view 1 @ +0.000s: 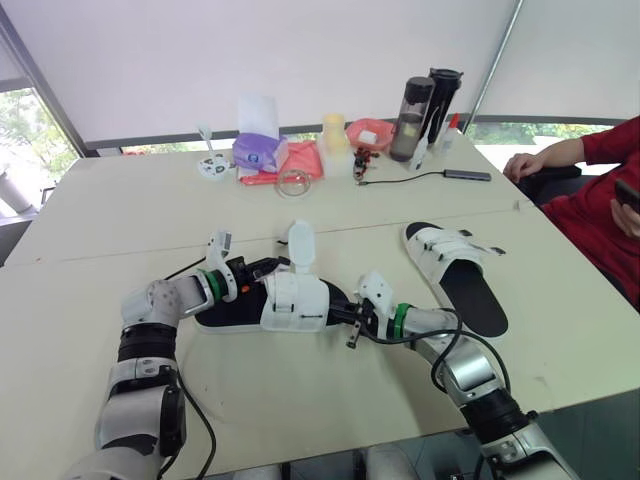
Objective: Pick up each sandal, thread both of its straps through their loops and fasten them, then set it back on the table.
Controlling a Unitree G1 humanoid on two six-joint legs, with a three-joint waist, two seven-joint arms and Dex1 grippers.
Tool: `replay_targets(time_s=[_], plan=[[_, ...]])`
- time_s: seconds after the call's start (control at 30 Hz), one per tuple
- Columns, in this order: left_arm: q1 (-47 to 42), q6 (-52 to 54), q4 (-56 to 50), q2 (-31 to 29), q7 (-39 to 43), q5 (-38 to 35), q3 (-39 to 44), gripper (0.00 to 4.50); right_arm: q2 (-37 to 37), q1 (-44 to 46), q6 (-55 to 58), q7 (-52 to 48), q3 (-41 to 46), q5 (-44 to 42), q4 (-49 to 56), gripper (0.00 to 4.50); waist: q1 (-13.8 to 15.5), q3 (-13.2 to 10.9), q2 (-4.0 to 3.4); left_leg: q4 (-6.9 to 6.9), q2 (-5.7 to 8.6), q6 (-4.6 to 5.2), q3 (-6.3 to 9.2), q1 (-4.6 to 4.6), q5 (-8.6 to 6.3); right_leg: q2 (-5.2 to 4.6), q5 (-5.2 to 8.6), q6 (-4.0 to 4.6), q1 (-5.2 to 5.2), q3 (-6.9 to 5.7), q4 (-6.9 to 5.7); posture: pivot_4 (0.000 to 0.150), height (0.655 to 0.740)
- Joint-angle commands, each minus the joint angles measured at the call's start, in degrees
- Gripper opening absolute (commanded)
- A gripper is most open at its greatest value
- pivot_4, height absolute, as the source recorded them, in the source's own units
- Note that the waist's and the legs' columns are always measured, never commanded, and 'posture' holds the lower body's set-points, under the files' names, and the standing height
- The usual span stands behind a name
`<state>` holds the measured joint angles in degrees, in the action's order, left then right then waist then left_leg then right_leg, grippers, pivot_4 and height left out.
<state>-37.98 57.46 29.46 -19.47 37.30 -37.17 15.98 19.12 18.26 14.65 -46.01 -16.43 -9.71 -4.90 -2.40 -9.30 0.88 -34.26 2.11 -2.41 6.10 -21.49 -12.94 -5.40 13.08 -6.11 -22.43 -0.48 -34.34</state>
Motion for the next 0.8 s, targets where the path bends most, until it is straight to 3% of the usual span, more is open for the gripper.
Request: replay_targets(time_s=[0.03,0.2,0.6,0.8], plan=[[0.52,2.01,-2.03,-0.95,1.41,-0.44,-0.87,1.95,0.75,-3.46,3.46,0.18,-3.59,3.57,-5.10,0.00,-0.01,0.02,-0.02,0.01,0.00,0.00,0.00,0.00,0.00,0.00,0.00,0.00,0.00,0.00,0.01,0.150,0.7400],[0.89,2.08,-2.30,-1.89,-0.07,-0.48,0.86,4.36,0.68,-3.34,3.41,0.15,-3.70,3.54,-5.31,0.00,0.05,0.31,-0.28,0.03,0.00,-0.02,0.00,0.08,-0.01,-0.03,0.01,0.00,0.07,0.00,0.02,0.150,0.7400],[-0.73,1.17,-0.07,-10.52,0.88,-1.72,4.52,4.44,0.59,-2.74,2.81,-0.17,-4.13,3.68,-6.41,0.00,-0.08,0.42,-0.24,0.30,0.01,0.08,0.09,0.06,0.05,-0.01,0.01,0.04,-0.21,-0.05,0.03,0.150,0.7400],[-6.63,-0.12,0.91,-9.68,0.03,-3.87,6.79,4.44,0.34,-2.42,2.52,-0.47,-4.26,3.95,-6.87,0.00,0.00,0.35,0.19,0.26,0.00,-0.05,0.13,0.02,-0.03,-0.05,0.01,0.05,-0.20,-0.05,0.05,0.150,0.7400]])
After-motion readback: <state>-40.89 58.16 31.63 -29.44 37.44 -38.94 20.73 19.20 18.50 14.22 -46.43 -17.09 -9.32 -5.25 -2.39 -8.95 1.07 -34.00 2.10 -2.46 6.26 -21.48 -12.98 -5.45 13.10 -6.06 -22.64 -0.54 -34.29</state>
